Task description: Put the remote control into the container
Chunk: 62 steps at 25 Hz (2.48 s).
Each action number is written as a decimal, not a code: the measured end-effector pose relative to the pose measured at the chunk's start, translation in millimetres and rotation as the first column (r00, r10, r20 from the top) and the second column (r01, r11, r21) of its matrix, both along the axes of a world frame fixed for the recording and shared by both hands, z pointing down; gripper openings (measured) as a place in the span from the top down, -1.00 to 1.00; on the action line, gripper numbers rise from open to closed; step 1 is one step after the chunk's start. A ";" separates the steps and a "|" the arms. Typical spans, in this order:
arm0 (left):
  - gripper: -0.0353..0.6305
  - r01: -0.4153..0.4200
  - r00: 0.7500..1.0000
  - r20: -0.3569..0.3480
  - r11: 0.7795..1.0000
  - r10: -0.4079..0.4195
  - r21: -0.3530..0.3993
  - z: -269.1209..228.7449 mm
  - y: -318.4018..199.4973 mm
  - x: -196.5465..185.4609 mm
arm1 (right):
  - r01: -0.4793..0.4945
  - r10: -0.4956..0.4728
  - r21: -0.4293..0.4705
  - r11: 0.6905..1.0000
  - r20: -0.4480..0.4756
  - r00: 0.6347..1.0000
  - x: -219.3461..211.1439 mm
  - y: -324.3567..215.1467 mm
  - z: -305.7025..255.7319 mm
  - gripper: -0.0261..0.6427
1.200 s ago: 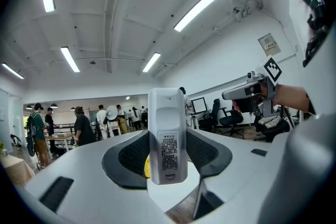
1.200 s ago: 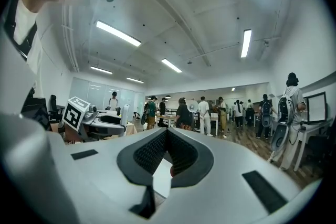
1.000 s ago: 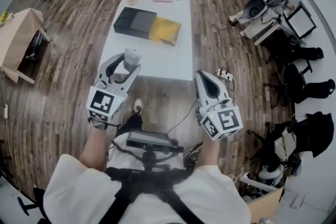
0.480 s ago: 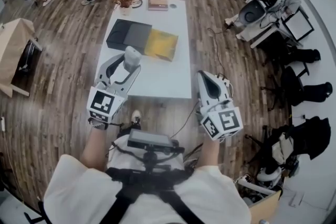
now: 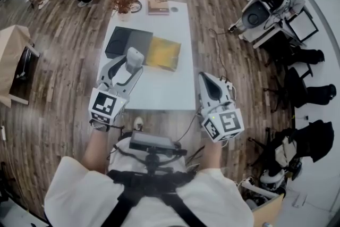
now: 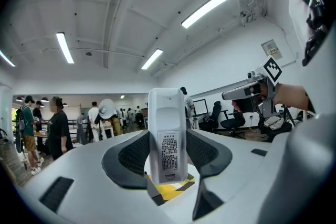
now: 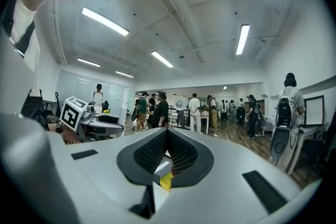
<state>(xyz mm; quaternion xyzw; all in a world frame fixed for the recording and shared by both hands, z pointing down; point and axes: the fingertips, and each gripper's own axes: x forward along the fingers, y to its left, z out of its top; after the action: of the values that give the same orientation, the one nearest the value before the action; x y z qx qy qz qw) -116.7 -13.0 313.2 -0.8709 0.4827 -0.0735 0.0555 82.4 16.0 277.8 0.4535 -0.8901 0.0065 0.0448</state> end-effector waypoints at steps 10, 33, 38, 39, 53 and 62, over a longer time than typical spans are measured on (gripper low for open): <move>0.18 -0.048 0.999 0.003 0.999 0.048 -0.010 3.1 -25.5 -1.9 | -0.032 0.032 -0.022 0.999 -0.011 0.999 -5.1 -22.9 3.4 0.91; 0.18 -0.132 0.991 0.024 0.989 0.134 -0.061 30.2 -65.4 -18.3 | -0.091 0.090 -0.034 0.995 -0.007 0.996 -39.3 -55.9 23.8 0.91; 0.18 -0.156 0.987 0.027 0.985 0.158 -0.073 38.5 -75.6 -6.3 | -0.102 0.101 -0.039 0.994 -0.013 0.995 -30.7 -63.1 29.4 0.91; 0.18 -0.160 0.986 0.027 0.984 0.162 -0.073 40.1 -77.8 -3.3 | -0.104 0.103 -0.043 0.994 -0.011 0.995 -28.3 -64.7 31.8 0.91; 0.18 -0.180 0.981 0.062 0.980 0.185 -0.087 49.0 -112.7 23.7 | -0.098 0.099 -0.086 0.991 0.005 0.995 -17.2 -96.4 57.3 0.91; 0.18 -0.199 0.974 0.082 0.972 0.210 -0.127 66.8 -136.0 40.3 | -0.110 0.112 -0.125 0.986 0.008 0.994 -9.7 -112.7 73.9 0.91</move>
<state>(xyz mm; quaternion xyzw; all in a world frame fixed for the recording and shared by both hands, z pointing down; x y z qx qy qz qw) -76.4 -148.9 379.9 -0.9133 0.3819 -0.1374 0.0341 72.7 -96.8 351.8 0.4986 -0.8617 0.0676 0.0658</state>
